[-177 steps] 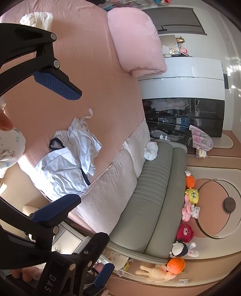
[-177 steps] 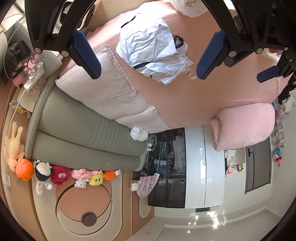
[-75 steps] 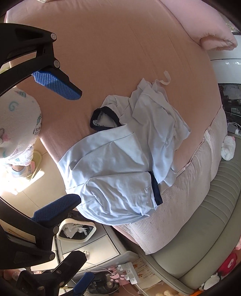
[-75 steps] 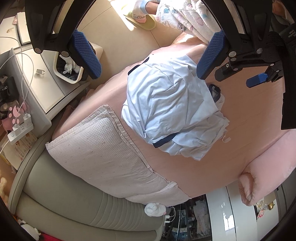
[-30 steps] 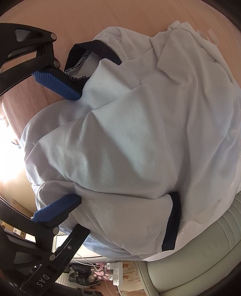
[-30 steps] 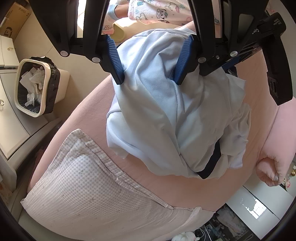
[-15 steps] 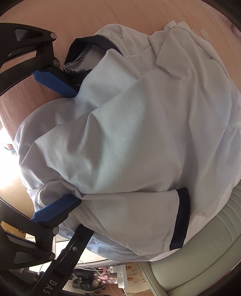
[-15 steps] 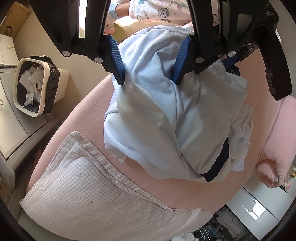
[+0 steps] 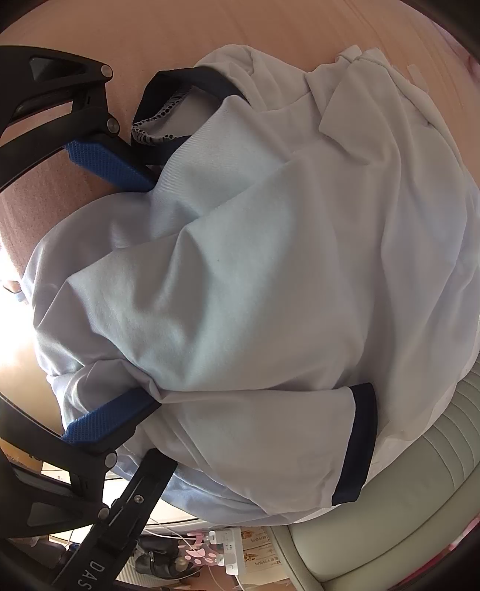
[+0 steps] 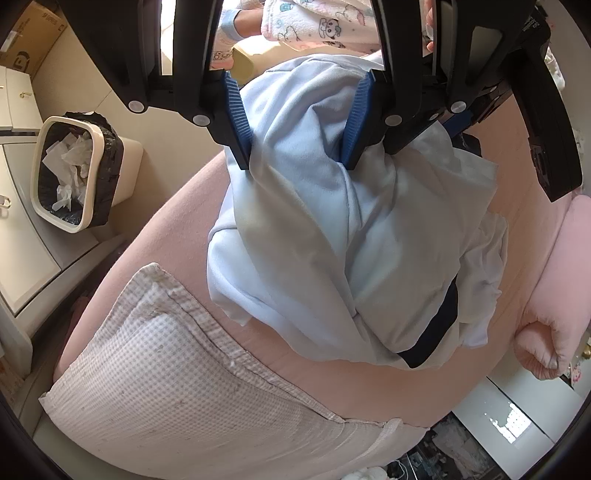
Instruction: Fold clothes
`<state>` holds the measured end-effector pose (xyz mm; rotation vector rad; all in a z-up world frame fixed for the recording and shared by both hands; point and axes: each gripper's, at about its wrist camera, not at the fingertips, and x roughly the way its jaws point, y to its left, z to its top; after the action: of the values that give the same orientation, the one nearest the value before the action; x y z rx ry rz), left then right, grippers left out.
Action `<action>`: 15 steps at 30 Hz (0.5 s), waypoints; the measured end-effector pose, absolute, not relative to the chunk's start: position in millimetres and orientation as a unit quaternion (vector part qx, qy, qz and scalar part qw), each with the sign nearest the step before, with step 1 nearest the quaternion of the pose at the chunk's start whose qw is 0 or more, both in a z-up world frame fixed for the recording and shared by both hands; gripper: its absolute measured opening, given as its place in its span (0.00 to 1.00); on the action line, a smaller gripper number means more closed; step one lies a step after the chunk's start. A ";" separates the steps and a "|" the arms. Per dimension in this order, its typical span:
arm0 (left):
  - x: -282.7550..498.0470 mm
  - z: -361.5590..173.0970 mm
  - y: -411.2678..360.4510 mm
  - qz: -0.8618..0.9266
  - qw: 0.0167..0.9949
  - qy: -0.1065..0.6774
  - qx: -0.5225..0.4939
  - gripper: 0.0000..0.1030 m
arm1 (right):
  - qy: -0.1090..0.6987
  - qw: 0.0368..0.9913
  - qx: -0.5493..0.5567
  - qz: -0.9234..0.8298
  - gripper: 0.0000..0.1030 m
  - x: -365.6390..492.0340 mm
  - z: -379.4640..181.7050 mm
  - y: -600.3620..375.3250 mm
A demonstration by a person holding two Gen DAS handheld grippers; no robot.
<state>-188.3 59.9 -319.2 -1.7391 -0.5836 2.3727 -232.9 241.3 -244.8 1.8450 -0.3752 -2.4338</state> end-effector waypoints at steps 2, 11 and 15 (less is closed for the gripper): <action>-184.7 -318.3 60.8 0.790 0.068 -0.194 -0.577 1.00 | -0.123 0.033 0.598 -0.791 0.46 -231.4 -240.4 239.0; -153.1 -295.2 80.3 0.812 0.095 -0.191 -0.543 0.31 | -0.077 0.031 0.588 -0.805 0.23 -220.1 -220.1 222.8; -137.4 -287.9 79.7 0.821 0.093 -0.184 -0.533 0.18 | -0.067 0.034 0.581 -0.810 0.09 -213.2 -211.2 223.3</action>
<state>-137.4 79.7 -287.9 -1.5823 -0.5453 2.4366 -213.2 223.3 -211.2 1.7873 -0.2048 -2.4912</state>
